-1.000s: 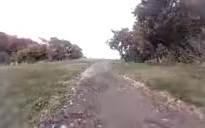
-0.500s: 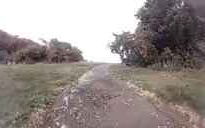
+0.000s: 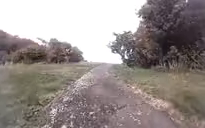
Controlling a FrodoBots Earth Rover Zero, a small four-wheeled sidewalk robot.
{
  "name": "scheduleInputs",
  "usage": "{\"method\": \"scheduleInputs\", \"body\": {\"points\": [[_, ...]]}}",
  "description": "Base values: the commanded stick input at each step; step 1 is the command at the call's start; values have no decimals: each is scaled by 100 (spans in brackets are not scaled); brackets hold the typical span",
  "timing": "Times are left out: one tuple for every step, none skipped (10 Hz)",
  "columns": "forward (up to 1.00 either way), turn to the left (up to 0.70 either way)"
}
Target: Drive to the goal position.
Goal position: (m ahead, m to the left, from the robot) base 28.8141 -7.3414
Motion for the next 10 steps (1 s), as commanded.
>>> {"method": "scheduleInputs", "body": {"points": [[100,8],[100,21],[100,24],[100,19],[100,6],[100,0],[100,0],[100,0],[100,0],[100,0]]}}
